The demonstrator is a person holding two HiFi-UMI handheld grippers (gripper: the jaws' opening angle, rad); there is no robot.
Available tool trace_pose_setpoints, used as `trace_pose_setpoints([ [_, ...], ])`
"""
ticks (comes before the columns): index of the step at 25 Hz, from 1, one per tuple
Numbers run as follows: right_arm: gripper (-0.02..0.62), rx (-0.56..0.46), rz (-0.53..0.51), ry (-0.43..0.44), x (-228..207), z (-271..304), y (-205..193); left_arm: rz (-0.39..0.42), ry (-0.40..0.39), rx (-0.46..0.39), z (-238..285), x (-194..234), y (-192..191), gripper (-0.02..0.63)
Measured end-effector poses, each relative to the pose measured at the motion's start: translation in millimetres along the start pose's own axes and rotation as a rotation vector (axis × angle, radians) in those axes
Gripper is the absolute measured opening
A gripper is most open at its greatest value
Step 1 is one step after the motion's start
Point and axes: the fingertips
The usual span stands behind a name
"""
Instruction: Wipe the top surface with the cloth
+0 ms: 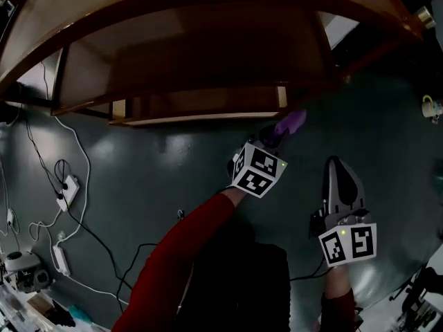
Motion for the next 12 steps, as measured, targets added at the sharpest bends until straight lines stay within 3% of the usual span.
trace_pose_setpoints([
  [3,0.012,-0.020,0.006,-0.008,-8.3,15.0,-22.2,0.045,0.032,0.037,22.1,27.6,-30.5,0.057],
  [6,0.012,-0.022,-0.009,0.033,-0.5,37.1,-35.6,0.033,0.116,0.044,13.7,72.7,-52.5,0.057],
  [12,0.012,0.016,-0.047,0.170,45.2,92.4,-45.0,-0.071,0.366,0.032,-76.5,188.1,-66.4,0.057],
])
Point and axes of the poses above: the fingertips, and each gripper's own axes: z forward along the fingers, x to its left, y out of its top, and after that the axes turned 8 degrees about -z, right-handed
